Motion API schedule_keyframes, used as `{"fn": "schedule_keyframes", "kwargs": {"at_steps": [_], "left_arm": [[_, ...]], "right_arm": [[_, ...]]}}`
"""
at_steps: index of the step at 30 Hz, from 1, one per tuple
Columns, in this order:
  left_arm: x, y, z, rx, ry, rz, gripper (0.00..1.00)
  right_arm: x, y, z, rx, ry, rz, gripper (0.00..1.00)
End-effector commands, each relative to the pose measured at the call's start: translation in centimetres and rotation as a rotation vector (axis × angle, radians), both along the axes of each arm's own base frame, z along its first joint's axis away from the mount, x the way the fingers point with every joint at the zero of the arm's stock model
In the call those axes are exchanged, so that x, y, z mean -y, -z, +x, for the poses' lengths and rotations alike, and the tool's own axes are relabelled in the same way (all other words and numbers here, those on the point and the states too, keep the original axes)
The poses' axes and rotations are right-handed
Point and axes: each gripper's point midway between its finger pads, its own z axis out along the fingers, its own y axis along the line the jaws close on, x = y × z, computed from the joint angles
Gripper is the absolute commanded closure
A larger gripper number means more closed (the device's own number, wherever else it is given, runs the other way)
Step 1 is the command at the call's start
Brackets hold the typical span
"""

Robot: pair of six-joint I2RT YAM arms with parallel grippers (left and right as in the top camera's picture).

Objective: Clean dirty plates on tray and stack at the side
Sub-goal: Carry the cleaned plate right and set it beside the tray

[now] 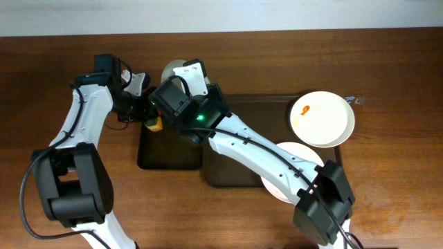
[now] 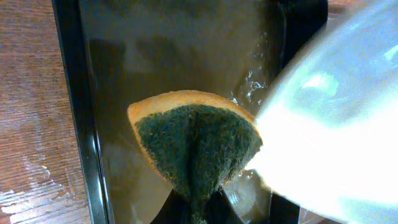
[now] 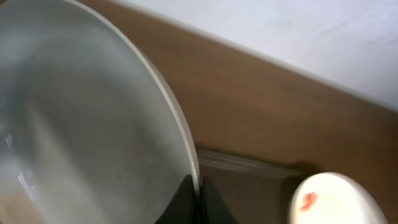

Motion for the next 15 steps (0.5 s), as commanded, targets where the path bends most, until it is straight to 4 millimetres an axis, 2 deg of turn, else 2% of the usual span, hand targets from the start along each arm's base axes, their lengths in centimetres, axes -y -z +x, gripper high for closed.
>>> {"fn": "schedule_keyframes", "kwargs": {"at_steps": [1, 2, 6, 7, 10, 14, 15], "left_arm": [[0.1, -1.3, 0.6, 0.043, 0.02, 0.003, 1.0], [0.1, -1.3, 0.6, 0.043, 0.02, 0.003, 1.0], [0.2, -1.3, 0.6, 0.043, 0.022, 0.003, 1.0], [0.2, -1.3, 0.6, 0.043, 0.023, 0.003, 1.0], [0.5, -1.3, 0.6, 0.044, 0.03, 0.003, 1.0], [1.2, -1.3, 0.5, 0.044, 0.045, 0.003, 1.0], [1.3, -1.3, 0.5, 0.044, 0.05, 0.003, 1.0]], "right_arm": [[0.3, 0.1, 0.4, -0.141, -0.007, 0.237, 0.96], [1.5, 1.0, 1.0, -0.212, 0.014, 0.299, 0.96], [4.9, 2.4, 2.6, -0.377, 0.043, 0.476, 0.96], [5.7, 2.5, 2.9, -0.414, 0.028, 0.514, 0.96], [10.0, 1.8, 3.8, -0.503, -0.003, 0.633, 0.96], [22.5, 0.7, 3.8, -0.514, 0.225, 0.692, 0.96], [27.2, 0.5, 3.3, -0.507, 0.312, 0.702, 0.96]]}}
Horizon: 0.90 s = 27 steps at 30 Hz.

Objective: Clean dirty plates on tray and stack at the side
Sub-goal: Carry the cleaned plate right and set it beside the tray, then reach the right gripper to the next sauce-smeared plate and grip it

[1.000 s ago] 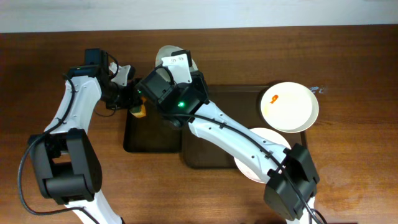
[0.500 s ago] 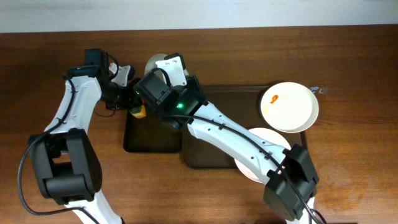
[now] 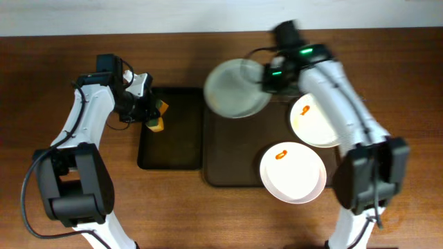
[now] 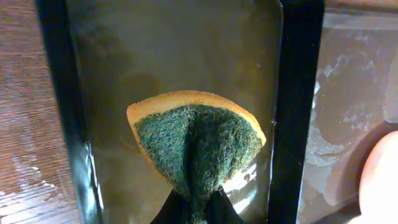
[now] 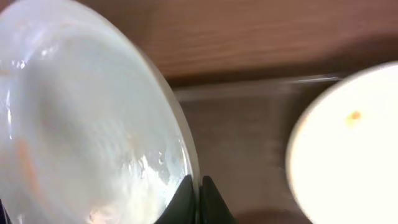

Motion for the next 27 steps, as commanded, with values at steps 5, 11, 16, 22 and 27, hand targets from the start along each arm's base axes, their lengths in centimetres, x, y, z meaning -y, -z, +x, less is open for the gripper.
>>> {"fn": "schedule_keyframes", "kwargs": {"at_steps": [5, 11, 16, 22, 27], "left_arm": [[1.5, -1.4, 0.7, 0.054, 0.053, -0.001, 1.0], [1.6, -1.4, 0.7, 0.055, 0.054, -0.001, 1.0], [1.6, -1.4, 0.7, 0.055, 0.054, -0.001, 1.0], [1.6, -1.4, 0.7, 0.055, 0.054, -0.001, 1.0], [1.6, -1.4, 0.7, 0.055, 0.054, -0.001, 1.0]], "right_arm": [[25.2, -3.6, -5.6, -0.03, 0.495, 0.053, 0.96], [37.6, -0.3, -14.3, -0.128, 0.851, 0.044, 0.96], [38.3, 4.5, -17.1, -0.218, 0.903, 0.03, 0.93], [37.7, 5.8, -17.0, -0.214, 0.896, 0.062, 0.39], [32.3, -0.4, -14.4, -0.152, 0.702, 0.28, 0.39]]}}
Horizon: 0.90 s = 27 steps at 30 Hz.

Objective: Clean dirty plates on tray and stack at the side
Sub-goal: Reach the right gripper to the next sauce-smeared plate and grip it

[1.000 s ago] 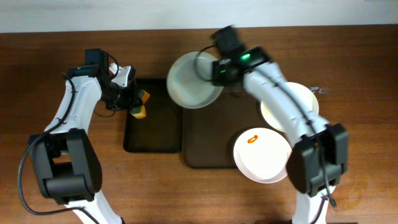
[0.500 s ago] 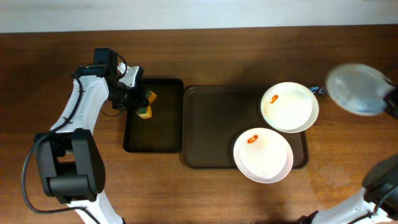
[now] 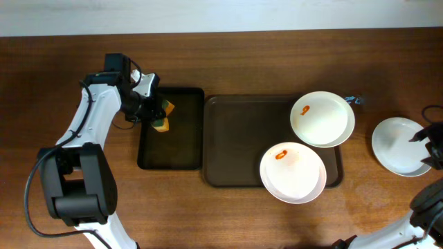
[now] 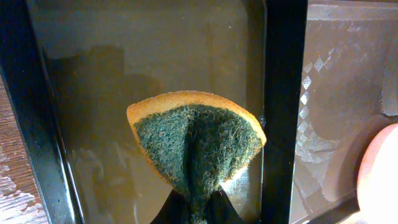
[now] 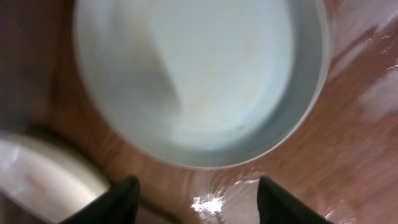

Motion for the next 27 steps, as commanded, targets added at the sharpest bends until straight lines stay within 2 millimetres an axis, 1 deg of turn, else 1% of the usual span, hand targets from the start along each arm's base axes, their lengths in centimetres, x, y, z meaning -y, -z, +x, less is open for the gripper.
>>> {"fn": "schedule_keyframes", "kwargs": {"at_steps": [1, 2, 3, 4, 5, 6, 7, 8, 10, 11, 12, 13, 14, 15, 17, 18, 20, 22, 23, 24, 25, 27], "left_arm": [[0.1, -1.4, 0.7, 0.05, 0.02, -0.002, 1.0], [0.1, -1.4, 0.7, 0.05, 0.02, -0.002, 1.0], [0.1, -1.4, 0.7, 0.05, 0.02, -0.002, 1.0], [0.2, -1.4, 0.7, 0.05, 0.02, -0.002, 1.0], [0.2, -1.4, 0.7, 0.05, 0.022, -0.002, 1.0], [0.3, -1.3, 0.7, 0.049, 0.025, -0.001, 1.0], [0.4, -1.3, 0.6, 0.047, 0.028, 0.002, 1.0], [0.5, -1.1, 0.6, 0.046, 0.033, 0.018, 1.0], [0.6, -0.6, 0.6, 0.039, 0.026, 0.083, 1.0], [0.5, -0.4, 0.6, 0.035, 0.015, 0.124, 1.0], [0.4, -0.2, 0.7, 0.034, 0.003, 0.17, 1.0], [0.4, 0.0, 0.7, 0.037, 0.006, 0.209, 1.0], [0.5, 0.1, 0.7, 0.042, 0.012, 0.242, 1.0], [0.7, 0.1, 0.7, 0.045, 0.021, 0.26, 1.0], [1.5, 0.1, 0.6, 0.05, 0.041, 0.266, 1.0], [1.7, 0.1, 0.6, 0.052, 0.046, 0.266, 1.0], [1.9, 0.1, 0.5, 0.052, 0.049, 0.266, 1.0], [1.8, 0.1, 0.5, 0.052, 0.049, 0.266, 1.0], [1.8, 0.1, 0.5, 0.052, 0.049, 0.266, 1.0], [1.8, 0.1, 0.5, 0.052, 0.049, 0.266, 1.0], [1.8, 0.1, 0.5, 0.052, 0.049, 0.266, 1.0], [1.8, 0.1, 0.5, 0.052, 0.049, 0.266, 1.0]], "right_arm": [[-3.8, -6.5, 2.7, 0.157, -0.16, 0.055, 0.39], [-5.6, -8.1, 2.4, 0.155, -0.201, 0.059, 0.39], [-7.0, -9.1, 2.3, 0.162, -0.25, 0.052, 0.39], [-9.1, -10.3, 2.1, 0.168, -0.317, 0.045, 0.39], [-11.2, -11.4, 1.9, 0.172, -0.389, 0.041, 0.39], [-12.8, -12.1, 1.7, 0.17, -0.447, 0.03, 0.39], [-14.2, -12.6, 1.4, 0.155, -0.493, 0.008, 0.39], [-15.9, -13.1, 0.9, 0.134, -0.557, -0.018, 0.39], [-18.5, -13.6, 0.1, 0.106, -0.643, -0.03, 0.39], [-20.1, -13.6, -0.5, 0.092, -0.691, -0.019, 0.39], [-21.3, -13.5, -0.9, 0.08, -0.725, -0.008, 0.39], [-22.0, -13.4, -1.2, 0.074, -0.748, -0.003, 0.39], [-22.8, -12.9, -1.9, 0.042, -0.757, -0.003, 0.39], [-23.0, -12.5, -2.4, 0.011, -0.752, -0.011, 0.39], [-23.5, -10.7, -3.8, -0.071, -0.749, -0.021, 0.39], [-23.7, -10.0, -4.1, -0.086, -0.754, -0.011, 0.39], [-24.1, -7.6, -4.8, -0.133, -0.75, 0.015, 0.4], [-24.3, -4.4, -5.7, -0.19, -0.708, 0.045, 0.41], [-24.4, -2.6, -6.3, -0.218, -0.675, 0.058, 0.44], [-24.4, -1.2, -6.8, -0.242, -0.642, 0.068, 0.48], [-24.6, 0.3, -7.5, -0.269, -0.604, 0.077, 0.49], [-24.7, 2.1, -8.3, -0.296, -0.547, 0.084, 0.5]]}}
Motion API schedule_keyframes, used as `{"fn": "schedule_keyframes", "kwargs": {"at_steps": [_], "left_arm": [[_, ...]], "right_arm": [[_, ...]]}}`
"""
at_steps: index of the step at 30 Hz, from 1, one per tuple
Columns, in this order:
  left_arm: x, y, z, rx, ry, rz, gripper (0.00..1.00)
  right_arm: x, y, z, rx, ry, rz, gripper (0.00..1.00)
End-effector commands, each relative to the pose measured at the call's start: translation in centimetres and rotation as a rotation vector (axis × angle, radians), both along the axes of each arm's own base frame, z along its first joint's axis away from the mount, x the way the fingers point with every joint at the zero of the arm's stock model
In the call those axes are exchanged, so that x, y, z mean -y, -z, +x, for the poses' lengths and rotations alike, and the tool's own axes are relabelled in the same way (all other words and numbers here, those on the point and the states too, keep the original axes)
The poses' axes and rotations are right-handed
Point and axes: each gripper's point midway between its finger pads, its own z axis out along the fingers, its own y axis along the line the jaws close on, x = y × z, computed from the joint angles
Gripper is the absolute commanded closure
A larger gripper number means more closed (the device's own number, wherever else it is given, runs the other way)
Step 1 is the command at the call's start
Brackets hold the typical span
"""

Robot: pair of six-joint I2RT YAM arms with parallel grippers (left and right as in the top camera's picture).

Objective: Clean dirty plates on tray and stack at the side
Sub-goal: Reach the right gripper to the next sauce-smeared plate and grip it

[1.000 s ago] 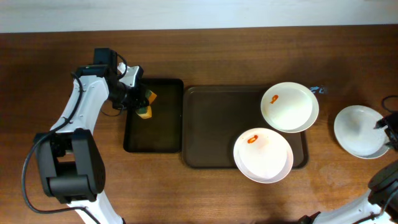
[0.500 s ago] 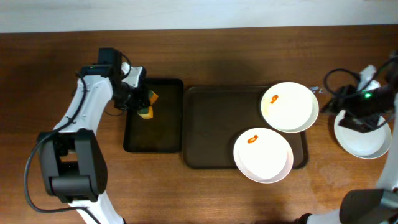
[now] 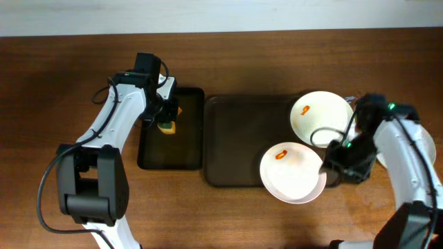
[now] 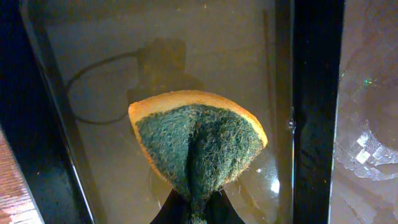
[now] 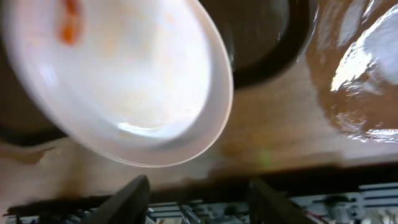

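Two dirty white plates lie on the brown tray [image 3: 242, 138]: a back plate [image 3: 322, 119] with an orange smear and a front plate [image 3: 291, 173] with a red-orange smear. My right gripper [image 3: 336, 169] stands open just off the front plate's right rim. In the right wrist view that plate [image 5: 118, 81] fills the upper left, and the right gripper [image 5: 199, 205] has nothing between its fingers. My left gripper [image 3: 166, 116] is shut on a green and yellow sponge [image 4: 196, 140] above the black water basin [image 3: 149, 149]. The cleaned plate is mostly hidden behind my right arm.
The basin's dark rim [image 4: 317, 112] separates it from the brown tray on its right. Wet patches glisten on the wooden table [image 5: 367, 74] right of the tray. The table's front edge [image 5: 267, 180] runs just below the front plate.
My right gripper, then open over the cleaned plate on the table right of the tray, has moved left to the front dirty plate's rim. The left gripper and sponge have shifted slightly right over the basin.
My right gripper first held a plate by its rim at the basin beside the sponge. It then held the plate over the tray's back left corner. Later the plate lay on the table right of the tray, released. Now that gripper stands open at the front dirty plate.
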Motion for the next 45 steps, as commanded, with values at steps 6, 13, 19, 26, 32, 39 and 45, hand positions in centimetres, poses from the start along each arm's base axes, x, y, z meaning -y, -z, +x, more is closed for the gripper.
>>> {"fn": "schedule_keyframes", "kwargs": {"at_steps": [6, 13, 19, 26, 32, 39, 45], "left_arm": [[-0.2, -1.1, 0.7, 0.034, -0.011, 0.002, 1.0], [-0.2, -1.1, 0.7, 0.034, -0.011, 0.002, 1.0], [-0.2, -1.1, 0.7, 0.034, -0.011, 0.002, 1.0], [-0.2, -1.1, 0.7, 0.034, -0.011, 0.001, 0.99], [-0.2, -1.1, 0.6, 0.032, -0.011, 0.002, 0.99], [-0.2, -1.1, 0.6, 0.032, -0.011, 0.002, 0.98], [-0.2, -1.1, 0.6, 0.032, -0.011, 0.002, 0.98]], "right_arm": [[-0.4, 4.9, -2.5, -0.085, 0.185, -0.041, 0.62], [-1.4, 6.8, -2.4, -0.055, 0.226, 0.007, 0.96], [-1.3, 4.8, 0.7, 0.064, 0.12, 0.043, 0.96], [-2.1, -0.6, 7.2, 0.302, -0.149, -0.092, 0.96], [-6.9, 0.2, 10.5, 0.439, -0.375, -0.119, 0.96], [-7.6, 4.7, 10.5, 0.343, -0.57, -0.158, 0.96], [-7.8, 3.2, 11.4, 0.357, -0.579, -0.158, 0.39]]}}
